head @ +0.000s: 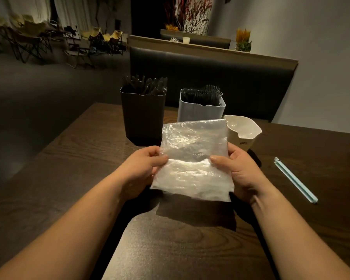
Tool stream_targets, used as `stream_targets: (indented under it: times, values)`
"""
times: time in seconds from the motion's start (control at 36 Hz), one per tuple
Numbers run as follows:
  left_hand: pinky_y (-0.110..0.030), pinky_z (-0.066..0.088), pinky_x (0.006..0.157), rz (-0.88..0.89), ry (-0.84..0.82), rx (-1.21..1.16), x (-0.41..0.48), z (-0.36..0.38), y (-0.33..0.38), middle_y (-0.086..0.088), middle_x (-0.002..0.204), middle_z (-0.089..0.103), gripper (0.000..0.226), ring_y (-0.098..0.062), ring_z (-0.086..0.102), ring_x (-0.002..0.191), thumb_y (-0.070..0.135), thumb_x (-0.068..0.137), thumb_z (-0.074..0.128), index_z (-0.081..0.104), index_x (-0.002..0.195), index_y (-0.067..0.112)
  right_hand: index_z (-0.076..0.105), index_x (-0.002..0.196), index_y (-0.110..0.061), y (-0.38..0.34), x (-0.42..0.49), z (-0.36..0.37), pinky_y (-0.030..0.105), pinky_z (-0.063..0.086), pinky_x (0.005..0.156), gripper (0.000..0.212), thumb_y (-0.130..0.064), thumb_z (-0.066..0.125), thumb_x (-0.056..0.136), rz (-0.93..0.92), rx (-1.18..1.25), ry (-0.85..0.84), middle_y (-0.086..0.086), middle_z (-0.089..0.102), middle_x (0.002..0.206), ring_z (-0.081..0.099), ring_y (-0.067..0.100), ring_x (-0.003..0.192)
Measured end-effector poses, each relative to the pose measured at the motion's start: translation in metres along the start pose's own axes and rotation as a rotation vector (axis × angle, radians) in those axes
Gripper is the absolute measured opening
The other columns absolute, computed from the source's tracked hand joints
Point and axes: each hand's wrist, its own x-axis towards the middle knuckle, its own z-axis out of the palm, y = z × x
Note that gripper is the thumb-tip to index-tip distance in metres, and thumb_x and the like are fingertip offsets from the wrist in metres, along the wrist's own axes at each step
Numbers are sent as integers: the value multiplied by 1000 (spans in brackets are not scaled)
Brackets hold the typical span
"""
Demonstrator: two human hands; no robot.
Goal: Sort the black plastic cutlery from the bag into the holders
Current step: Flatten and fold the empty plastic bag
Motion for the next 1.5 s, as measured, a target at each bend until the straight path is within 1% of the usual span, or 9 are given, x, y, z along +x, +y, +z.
stream_targets:
  times: [0.25,0.53,0.67,0.78,0.94,1.08,1.28,1.39,1.5]
  values:
    - [-30,56,54,23,18,-133,-1,-2,5,-6,81,72,19,-18,73,70,11,102,51,63,86,11,68,112,-2,-2,2,4,38,62,73,36,-30,46,105,114,-19,88,15,76,104,75,27,94]
    - [-30,57,63,32,44,-103,-3,0,5,-10,87,68,13,-20,67,75,13,102,52,62,95,7,74,84,-8,-2,3,-2,18,53,57,29,-1,51,100,-40,-263,138,4,74,74,69,12,66]
    - [-36,60,69,27,62,-147,-5,1,6,-15,110,74,23,-27,71,93,7,101,50,68,115,6,78,93,-18,0,3,-2,52,42,82,29,-2,53,99,-41,-204,116,20,73,100,55,36,90]
    - [-34,64,66,72,-10,-368,-7,1,7,-14,114,74,33,-24,74,89,3,99,50,68,123,14,73,103,-20,-2,3,2,48,56,85,32,3,51,98,-36,45,88,9,77,103,70,31,92]
    - [-27,60,51,95,-74,-619,-11,5,10,-16,88,72,20,-22,74,70,3,77,60,69,94,7,77,77,-10,1,4,0,34,63,64,45,6,42,100,7,173,86,13,75,87,74,24,80]
    - [-39,60,66,140,1,-457,-5,0,3,-10,86,67,23,-26,65,81,5,94,46,65,81,9,72,73,-8,4,5,-3,52,55,83,47,-2,33,99,-27,147,88,14,71,88,66,31,90]
    - [-34,49,66,175,66,-166,-4,-2,1,-10,96,63,50,-26,62,86,48,101,37,60,72,14,71,75,-8,4,4,2,43,58,71,55,-50,46,100,1,-32,201,5,76,86,72,25,77]
    - [-33,56,68,210,73,0,-1,2,-3,-3,100,66,9,-23,65,93,23,92,64,64,88,14,74,101,-9,5,2,2,39,62,76,17,-22,66,93,-14,-115,156,5,77,100,74,23,94]
    - [-44,57,94,227,128,142,1,-2,-7,-2,127,62,41,-25,63,116,-2,85,71,67,116,25,69,122,-16,6,2,-3,37,61,78,36,1,66,90,-5,-87,102,0,68,123,71,20,104]
